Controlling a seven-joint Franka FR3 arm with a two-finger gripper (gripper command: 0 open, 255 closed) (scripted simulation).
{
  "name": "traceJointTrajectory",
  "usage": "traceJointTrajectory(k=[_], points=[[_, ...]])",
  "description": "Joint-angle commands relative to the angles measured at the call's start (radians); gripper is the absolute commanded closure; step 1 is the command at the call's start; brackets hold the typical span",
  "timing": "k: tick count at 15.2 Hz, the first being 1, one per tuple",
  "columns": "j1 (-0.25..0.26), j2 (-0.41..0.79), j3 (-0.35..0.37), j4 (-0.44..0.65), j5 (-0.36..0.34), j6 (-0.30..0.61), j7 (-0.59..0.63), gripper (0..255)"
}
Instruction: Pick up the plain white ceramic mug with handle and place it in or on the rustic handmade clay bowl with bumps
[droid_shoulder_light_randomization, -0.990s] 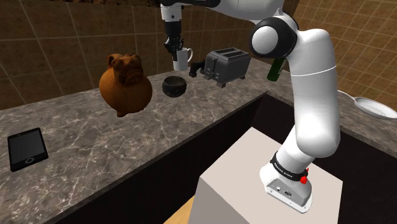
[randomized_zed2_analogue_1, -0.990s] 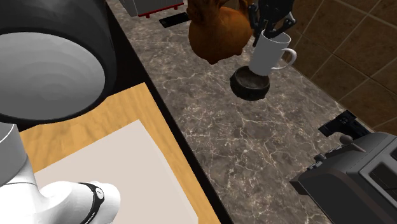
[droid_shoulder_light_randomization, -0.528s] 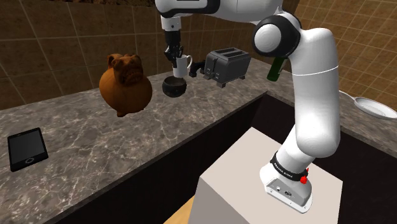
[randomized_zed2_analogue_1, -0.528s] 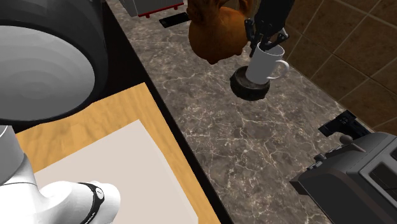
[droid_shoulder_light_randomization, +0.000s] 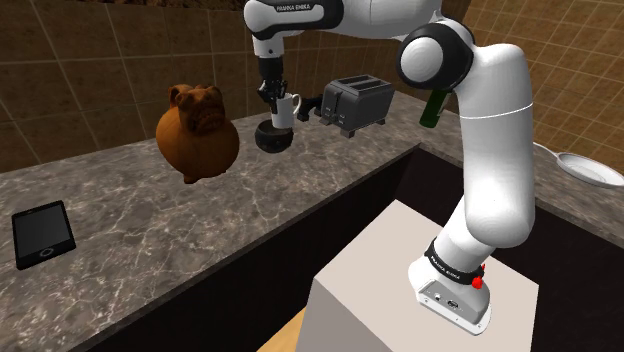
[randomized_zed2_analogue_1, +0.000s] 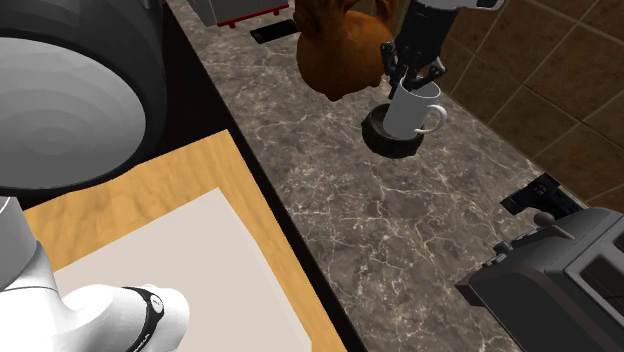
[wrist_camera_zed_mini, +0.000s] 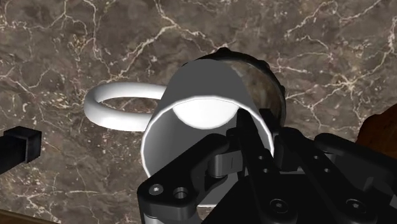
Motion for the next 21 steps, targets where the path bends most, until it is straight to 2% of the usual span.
traceJointTrajectory(k=[1,4,5,10,14,21], points=[[0.000,0.000,0.000,0.000,0.000,0.001,0.000,255],[0.000,0.000,0.000,0.000,0.000,0.001,0.000,255],[0.000,0.000,0.000,0.000,0.000,0.001,0.000,0],[0.000,0.000,0.000,0.000,0.000,0.001,0.000,0],[0.000,0.066,0.000,0.233,0.002,-0.166,-0.003,0],[0.000,0.066,0.000,0.233,0.002,-0.166,-0.003,0]])
